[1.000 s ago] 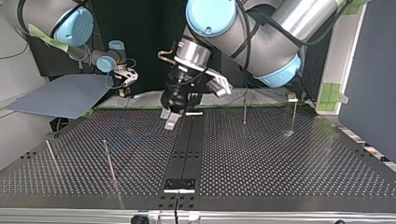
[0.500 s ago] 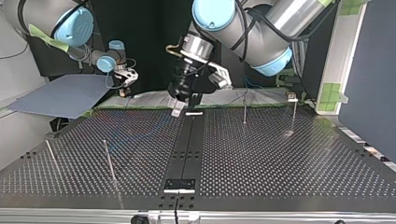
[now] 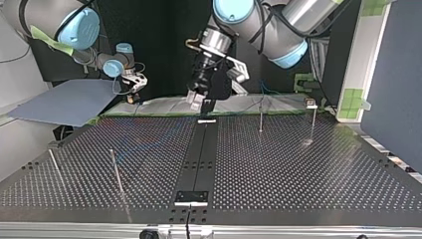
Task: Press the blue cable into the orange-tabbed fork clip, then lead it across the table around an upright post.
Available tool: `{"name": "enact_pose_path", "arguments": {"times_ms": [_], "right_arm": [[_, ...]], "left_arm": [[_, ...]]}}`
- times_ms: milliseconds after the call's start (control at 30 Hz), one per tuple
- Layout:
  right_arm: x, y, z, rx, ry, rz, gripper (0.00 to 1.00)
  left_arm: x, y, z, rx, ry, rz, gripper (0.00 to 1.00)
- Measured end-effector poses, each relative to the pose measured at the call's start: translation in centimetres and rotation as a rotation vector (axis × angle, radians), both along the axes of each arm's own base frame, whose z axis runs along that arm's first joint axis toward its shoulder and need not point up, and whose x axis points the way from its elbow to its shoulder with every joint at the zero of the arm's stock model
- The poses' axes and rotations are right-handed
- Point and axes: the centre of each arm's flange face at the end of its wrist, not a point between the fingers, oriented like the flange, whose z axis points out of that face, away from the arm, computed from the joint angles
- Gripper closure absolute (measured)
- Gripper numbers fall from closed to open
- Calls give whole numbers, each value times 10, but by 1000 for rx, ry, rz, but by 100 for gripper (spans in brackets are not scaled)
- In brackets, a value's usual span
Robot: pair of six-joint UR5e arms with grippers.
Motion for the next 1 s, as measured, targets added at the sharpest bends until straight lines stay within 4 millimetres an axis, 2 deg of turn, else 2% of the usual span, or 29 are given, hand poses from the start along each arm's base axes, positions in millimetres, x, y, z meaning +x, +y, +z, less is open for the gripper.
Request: {"name": "enact_pose_path", "arguments": {"times_ms": [533, 1000], "right_arm": [[0, 0, 0, 0, 0, 0, 100], [-2, -1, 0, -1, -1, -4, 100]], "left_arm": [[-27, 21, -64, 0, 0, -1, 0], [-54, 41, -108, 0, 0, -1, 0]]}}
